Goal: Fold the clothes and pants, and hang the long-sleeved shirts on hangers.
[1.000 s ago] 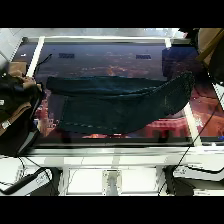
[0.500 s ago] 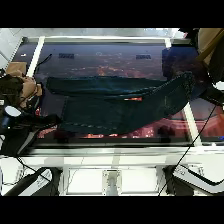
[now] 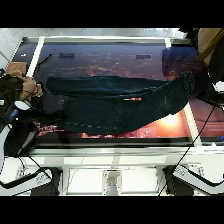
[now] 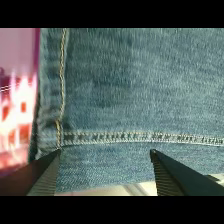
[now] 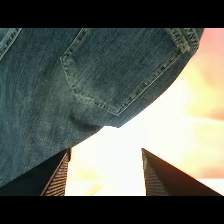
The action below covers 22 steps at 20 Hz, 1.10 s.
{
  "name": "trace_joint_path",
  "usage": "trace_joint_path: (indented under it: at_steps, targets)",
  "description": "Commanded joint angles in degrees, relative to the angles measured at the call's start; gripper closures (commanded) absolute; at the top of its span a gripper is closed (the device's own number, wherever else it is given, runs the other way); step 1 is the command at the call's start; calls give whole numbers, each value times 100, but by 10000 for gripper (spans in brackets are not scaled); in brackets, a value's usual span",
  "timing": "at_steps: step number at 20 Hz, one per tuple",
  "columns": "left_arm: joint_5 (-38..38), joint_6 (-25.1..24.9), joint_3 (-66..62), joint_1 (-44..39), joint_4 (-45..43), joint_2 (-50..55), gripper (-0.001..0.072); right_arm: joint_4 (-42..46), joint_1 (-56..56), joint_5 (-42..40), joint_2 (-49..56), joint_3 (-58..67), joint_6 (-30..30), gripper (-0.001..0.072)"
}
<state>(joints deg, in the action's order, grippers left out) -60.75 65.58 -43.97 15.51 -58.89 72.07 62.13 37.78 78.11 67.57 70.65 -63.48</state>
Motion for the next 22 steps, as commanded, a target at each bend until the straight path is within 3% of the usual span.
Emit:
trace_joint_path:
  at_steps: [1,4,15,16,18,19,22]
  targets:
    - [-256,157,-472,63,-535,83,96,42,4,109,-4,-4,15,222]
    - [-337,256,-579,96,-872,129,96,59,4,39,-2,-4,13,223]
    - [-459,232,-581,-435,-752,769,97,57,4,37,-2,-4,11,223]
    - [-468,236,-581,-463,-748,769,166,59,4,33,-4,-4,11,223]
    - [-468,236,-581,-492,-691,763,578,59,4,33,-4,-4,11,223]
    - [-474,238,-581,-492,-684,752,690,68,4,33,-4,-4,13,222]
    - [-756,238,-667,-466,-756,551,694,535,7,28,-4,-2,50,223]
